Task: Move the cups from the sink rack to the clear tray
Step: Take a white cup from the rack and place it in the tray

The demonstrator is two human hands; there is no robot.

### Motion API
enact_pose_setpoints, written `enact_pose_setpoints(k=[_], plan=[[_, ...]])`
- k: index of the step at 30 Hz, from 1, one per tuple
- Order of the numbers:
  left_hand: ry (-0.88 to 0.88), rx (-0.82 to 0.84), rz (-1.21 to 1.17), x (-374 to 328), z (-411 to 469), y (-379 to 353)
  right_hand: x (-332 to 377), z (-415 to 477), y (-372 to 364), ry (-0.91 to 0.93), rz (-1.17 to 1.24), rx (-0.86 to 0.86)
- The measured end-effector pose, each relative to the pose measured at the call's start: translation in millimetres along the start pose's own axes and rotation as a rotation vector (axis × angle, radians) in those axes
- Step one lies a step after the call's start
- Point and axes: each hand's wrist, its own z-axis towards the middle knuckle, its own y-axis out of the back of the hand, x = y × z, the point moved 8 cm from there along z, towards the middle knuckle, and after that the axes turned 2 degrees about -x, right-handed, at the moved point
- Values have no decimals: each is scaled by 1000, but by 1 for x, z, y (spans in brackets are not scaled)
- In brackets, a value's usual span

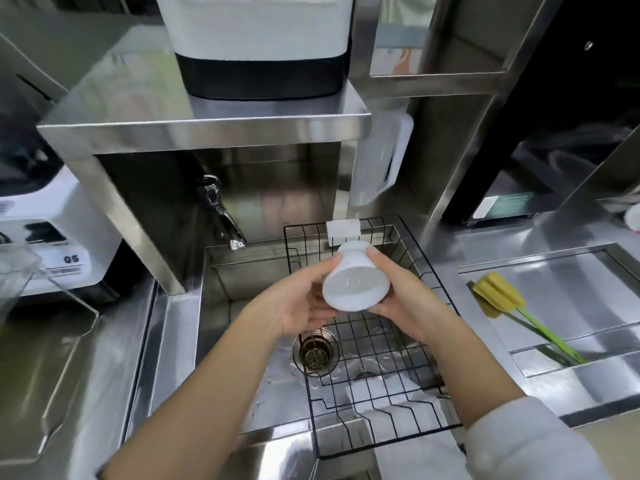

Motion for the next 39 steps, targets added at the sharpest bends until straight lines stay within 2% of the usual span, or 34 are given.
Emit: enact_pose_setpoints(k=[4, 10, 14, 18, 22, 29, 35, 39], plan=[[-153, -50, -10, -21, -46, 29, 26, -18, -40, -28, -243, 71], [-371, -138, 3, -37, -125, 85, 61, -39, -119, 109, -294, 212], [-486, -188, 143, -39, -183, 124, 79, -55, -178, 200, -314, 361], [-641, -342, 205, -38, -239, 171, 95, -75, -242, 335, -377, 525], [-742, -477, 328, -31, -292, 219, 105, -96, -305, 504, -477, 593], [-807, -740, 416, 3, -363, 303, 82, -112, -420, 648, -547, 658], [-735, -860, 592, 36, -377, 370, 47, -117, -502, 748, -762, 687], [-656, -849, 659, 47, -375, 391, 26, -104, -528, 741, -920, 613]])
